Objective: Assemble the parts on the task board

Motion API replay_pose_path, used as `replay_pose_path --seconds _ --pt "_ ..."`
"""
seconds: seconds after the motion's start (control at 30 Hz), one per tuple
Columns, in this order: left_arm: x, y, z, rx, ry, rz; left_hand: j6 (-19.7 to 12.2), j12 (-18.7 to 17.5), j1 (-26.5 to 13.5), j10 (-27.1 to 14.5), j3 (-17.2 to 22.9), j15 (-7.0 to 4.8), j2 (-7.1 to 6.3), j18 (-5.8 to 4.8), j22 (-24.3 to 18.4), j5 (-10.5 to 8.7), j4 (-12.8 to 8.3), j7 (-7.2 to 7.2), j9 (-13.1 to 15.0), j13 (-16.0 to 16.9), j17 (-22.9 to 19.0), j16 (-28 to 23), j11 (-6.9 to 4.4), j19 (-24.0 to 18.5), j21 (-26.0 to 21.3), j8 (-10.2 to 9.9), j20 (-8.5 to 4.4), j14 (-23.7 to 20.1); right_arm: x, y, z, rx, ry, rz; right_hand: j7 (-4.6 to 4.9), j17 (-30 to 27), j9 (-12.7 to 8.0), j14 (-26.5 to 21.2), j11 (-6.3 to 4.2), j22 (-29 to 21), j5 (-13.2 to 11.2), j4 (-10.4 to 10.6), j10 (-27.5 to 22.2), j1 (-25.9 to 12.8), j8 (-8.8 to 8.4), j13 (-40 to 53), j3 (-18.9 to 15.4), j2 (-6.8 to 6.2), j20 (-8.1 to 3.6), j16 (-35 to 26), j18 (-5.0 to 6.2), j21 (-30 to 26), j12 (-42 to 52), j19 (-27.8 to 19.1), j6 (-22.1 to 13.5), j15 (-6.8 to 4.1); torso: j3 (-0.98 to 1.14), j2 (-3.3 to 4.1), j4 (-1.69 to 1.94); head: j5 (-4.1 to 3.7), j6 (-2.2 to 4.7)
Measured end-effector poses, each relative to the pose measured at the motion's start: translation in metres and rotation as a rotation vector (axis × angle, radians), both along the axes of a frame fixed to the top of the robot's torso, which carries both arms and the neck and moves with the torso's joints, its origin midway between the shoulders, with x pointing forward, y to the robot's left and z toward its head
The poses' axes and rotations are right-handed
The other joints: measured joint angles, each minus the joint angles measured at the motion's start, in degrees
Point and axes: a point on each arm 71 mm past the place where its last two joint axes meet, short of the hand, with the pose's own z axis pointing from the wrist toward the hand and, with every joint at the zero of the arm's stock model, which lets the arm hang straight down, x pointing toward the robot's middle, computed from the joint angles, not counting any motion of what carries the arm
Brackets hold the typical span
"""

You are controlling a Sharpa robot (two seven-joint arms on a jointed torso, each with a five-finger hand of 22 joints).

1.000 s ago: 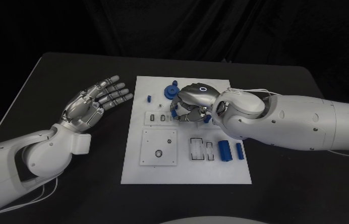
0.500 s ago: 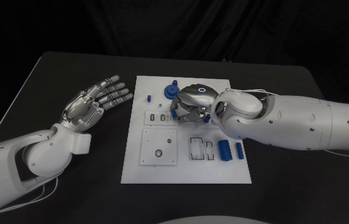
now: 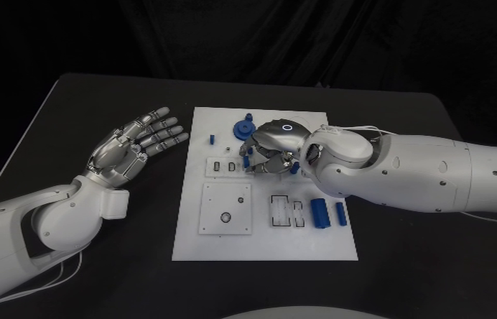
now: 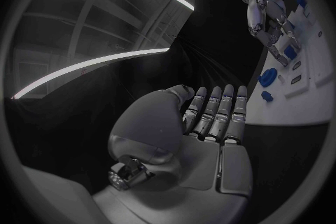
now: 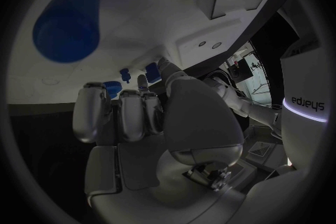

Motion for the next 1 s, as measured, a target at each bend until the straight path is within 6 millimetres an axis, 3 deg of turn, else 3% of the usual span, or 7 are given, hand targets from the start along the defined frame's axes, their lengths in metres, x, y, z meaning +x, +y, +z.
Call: replay_pose_path --seconds 0.3,0.47,0.67,0.8,0.9,0.93,1.0 --pt "0.0 0.0 -0.001 0.0 0.001 0.0 0.0 0.0 0.0 0.0 0.0 0.0 0.0 0.0 0.0 0.0 0.0 0.0 0.0 0.0 0.0 0.0 0.0 0.0 0.0 0.0 0.0 0.0 0.0 -0.001 0.0 -0.002 0.001 0.0 -0.18 0.0 -2.1 0.0 -0.12 0.0 -3.2 0.7 -0.1 -0.6 0.0 0.0 -1.4 -0.63 0.0 -0.2 0.0 -0.2 -0.2 0.0 -3.5 0.0 0.0 -0.01 0.0 0.0 -0.13" --pt "0.0 0.0 -0.001 0.0 0.001 -0.001 0.0 0.0 -0.2 0.0 0.0 0.0 0.24 0.01 0.0 0.0 0.0 0.0 0.0 0.0 0.0 0.0 0.0 0.0 0.0 0.0 0.0 0.0 -0.001 -0.003 0.001 0.005 -0.003 0.003 -0.32 0.0 -3.6 0.0 -0.21 0.0 -3.4 1.5 -0.2 -0.4 0.0 0.0 -2.2 -1.1 0.0 -0.2 0.0 -0.5 -0.2 0.0 -6.1 0.0 0.0 0.0 -0.01 0.16 -0.09" --pt "-0.004 0.001 0.001 0.007 -0.001 0.001 0.3 0.0 -0.7 0.0 0.9 -0.21 -0.25 0.01 0.1 0.0 -0.4 0.32 0.0 0.0 -0.1 0.5 0.0 0.3 0.6 0.3 0.15 -0.6 -0.008 -0.009 0.004 0.043 -0.015 0.016 -0.19 0.0 -9.6 0.0 -0.16 0.0 -3.7 6.6 -2.4 2.6 -0.55 0.0 -2.1 -4.21 0.0 -1.0 0.0 -1.6 -2.2 0.0 -17.2 0.0 0.01 0.0 -0.01 0.28 0.73" --pt "-0.008 0.004 0.002 0.023 -0.003 0.015 1.1 0.6 -2.0 0.3 2.2 -0.35 -0.61 0.0 1.4 0.0 -1.0 0.43 0.2 0.0 -0.1 2.0 0.3 4.2 3.4 0.7 -0.21 -0.5 -0.01 -0.017 0.011 0.098 -0.014 0.019 0.0 0.0 -10.7 0.0 0.09 0.0 -2.4 7.5 -3.4 4.9 -0.55 0.0 -1.5 -2.9 0.18 -1.4 0.0 -2.3 -3.0 -0.2 -18.2 0.0 0.01 0.0 -0.02 0.63 1.67" --pt "-0.008 0.005 0.005 0.047 -0.01 0.033 2.2 1.6 -2.5 1.9 3.0 -1.19 -0.66 0.0 2.9 0.52 -1.6 0.71 0.3 0.2 0.7 4.7 0.23 7.3 6.4 1.2 -0.71 2.2 -0.007 -0.025 0.019 0.144 -0.003 0.026 -0.21 -1.0 -11.5 0.0 0.01 0.0 -1.7 7.1 -6.1 6.7 -0.55 -1.0 -0.7 -1.64 0.33 -3.1 0.09 -4.1 -4.8 -1.3 -18.4 0.0 0.03 -0.01 -0.03 0.98 2.59" --pt "-0.007 0.006 0.007 0.059 -0.015 0.042 2.5 2.1 -2.5 2.6 3.3 -1.39 -0.66 0.0 3.4 0.7 -1.9 0.61 0.3 0.3 1.0 5.7 0.14 8.1 7.5 1.4 -0.86 2.9 -0.005 -0.029 0.022 0.163 0.006 0.027 -0.3 -1.8 -11.6 0.0 -0.09 0.0 -1.7 6.8 -6.9 7.2 -0.55 -1.5 -0.5 -1.06 0.32 -3.9 0.93 -4.9 -5.3 -1.8 -18.5 0.0 0.04 -0.01 -0.03 1.1 2.91" --pt "-0.004 0.005 0.011 0.079 -0.021 0.052 3.3 3.1 -2.8 4.4 4.0 -2.06 -0.93 0.01 5.0 1.13 -2.5 0.82 0.4 0.6 1.8 8.1 -0.42 9.2 10.2 1.9 -1.58 4.1 -0.002 -0.036 0.024 0.191 0.023 0.026 -0.37 -3.0 -11.6 0.1 0.05 0.0 -1.7 6.8 -8.3 7.9 -0.55 -2.6 -0.3 -0.4 0.48 -5.1 0.95 -6.2 -6.2 -2.6 -17.5 0.11 0.08 -0.04 -0.06 1.49 3.71"
